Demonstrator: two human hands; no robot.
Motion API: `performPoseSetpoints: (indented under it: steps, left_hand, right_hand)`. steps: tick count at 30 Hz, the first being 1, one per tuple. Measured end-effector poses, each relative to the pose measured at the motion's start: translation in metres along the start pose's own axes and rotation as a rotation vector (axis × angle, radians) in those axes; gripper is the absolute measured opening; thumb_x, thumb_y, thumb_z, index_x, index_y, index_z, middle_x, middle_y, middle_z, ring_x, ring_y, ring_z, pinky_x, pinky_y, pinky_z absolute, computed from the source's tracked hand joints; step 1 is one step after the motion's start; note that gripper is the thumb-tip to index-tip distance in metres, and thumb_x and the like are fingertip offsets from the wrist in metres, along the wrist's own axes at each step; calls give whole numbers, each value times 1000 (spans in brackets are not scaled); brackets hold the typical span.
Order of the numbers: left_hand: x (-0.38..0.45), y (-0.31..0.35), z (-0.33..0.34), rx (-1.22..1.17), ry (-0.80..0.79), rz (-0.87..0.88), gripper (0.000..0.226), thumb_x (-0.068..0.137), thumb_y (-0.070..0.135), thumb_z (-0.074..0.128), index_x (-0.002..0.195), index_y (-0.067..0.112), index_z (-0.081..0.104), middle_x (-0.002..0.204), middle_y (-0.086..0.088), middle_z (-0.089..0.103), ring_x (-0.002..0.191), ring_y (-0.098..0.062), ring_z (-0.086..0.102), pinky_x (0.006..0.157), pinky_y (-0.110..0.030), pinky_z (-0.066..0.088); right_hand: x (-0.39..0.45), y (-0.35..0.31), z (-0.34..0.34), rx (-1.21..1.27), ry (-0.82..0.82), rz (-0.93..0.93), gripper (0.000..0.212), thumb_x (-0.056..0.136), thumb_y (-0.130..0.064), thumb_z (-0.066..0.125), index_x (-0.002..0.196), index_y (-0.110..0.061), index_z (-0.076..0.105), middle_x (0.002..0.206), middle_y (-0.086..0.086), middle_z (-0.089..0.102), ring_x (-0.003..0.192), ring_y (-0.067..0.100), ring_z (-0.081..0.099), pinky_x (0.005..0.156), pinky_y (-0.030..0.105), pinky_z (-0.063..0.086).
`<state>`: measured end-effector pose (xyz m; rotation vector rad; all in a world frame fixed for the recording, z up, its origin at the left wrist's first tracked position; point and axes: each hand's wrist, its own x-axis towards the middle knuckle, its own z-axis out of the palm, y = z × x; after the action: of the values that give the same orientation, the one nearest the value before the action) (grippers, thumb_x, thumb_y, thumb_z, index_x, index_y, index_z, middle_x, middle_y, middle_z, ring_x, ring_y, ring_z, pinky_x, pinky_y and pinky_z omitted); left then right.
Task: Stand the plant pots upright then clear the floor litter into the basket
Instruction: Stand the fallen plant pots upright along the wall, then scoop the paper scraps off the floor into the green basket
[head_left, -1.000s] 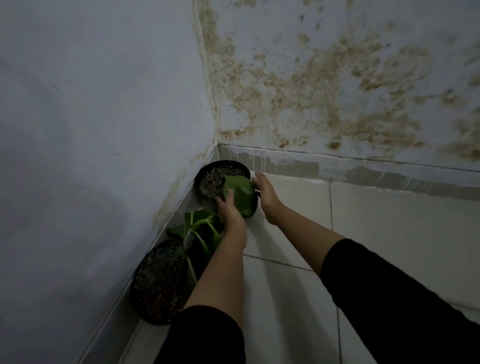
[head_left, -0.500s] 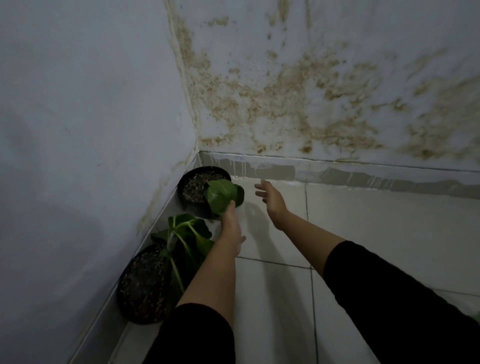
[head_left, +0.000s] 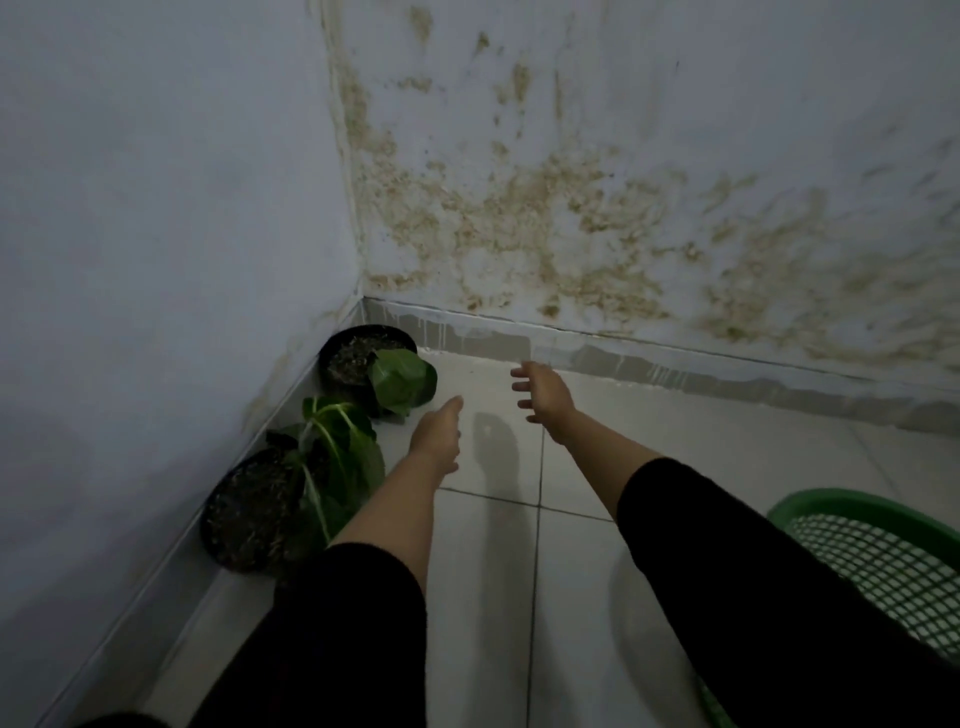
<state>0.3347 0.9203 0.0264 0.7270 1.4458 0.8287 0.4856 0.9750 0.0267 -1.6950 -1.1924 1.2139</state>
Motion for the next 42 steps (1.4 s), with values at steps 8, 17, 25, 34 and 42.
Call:
performPoseSetpoints:
  steps: [8, 17, 25, 34, 42]
  left_hand:
    - [-24, -5, 64, 80, -61, 86, 47, 99, 40, 38, 121, 3, 58, 114, -11, 59, 98, -27, 53, 91, -36, 43]
    - [-107, -12, 228, 301, -314, 286, 46, 98, 40, 34, 115, 8, 62, 122, -12, 61, 112, -32, 54, 96, -37, 42]
    - [-206, -22, 316, 535, -309, 552, 43, 99, 32, 31, 125, 10, 57, 129, -17, 52, 122, -33, 39, 102, -40, 32]
    - [-250, -64, 365, 481, -401, 511, 39, 97, 32, 36, 120, 10, 60, 122, -16, 55, 116, -30, 42, 95, -40, 43]
    - [-252, -63, 369, 534, -89, 721, 32, 96, 31, 38, 107, 10, 59, 124, -12, 49, 121, -27, 37, 102, -39, 36]
  right_hand:
    - [-34, -21, -65, -144, 90, -77, 36, 100, -29, 45, 119, -4, 63, 106, 8, 61, 79, 21, 56, 58, 25, 41]
    - [-130, -11, -215, -395, 387, -161, 31, 102, -22, 45, 112, -3, 67, 112, 14, 69, 89, 21, 62, 63, 19, 46]
    - [-255, 31, -328, -495, 639, 108, 36, 103, -25, 40, 122, -5, 63, 115, 10, 65, 91, 21, 58, 65, 22, 48]
    - [-339, 55, -377, -436, 712, 384, 37, 100, -30, 45, 128, -8, 55, 127, 14, 60, 99, 27, 59, 85, 40, 50]
    - [-340, 137, -330, -375, 420, 507, 58, 101, -54, 33, 130, -7, 53, 122, 17, 57, 105, 37, 63, 85, 46, 57]
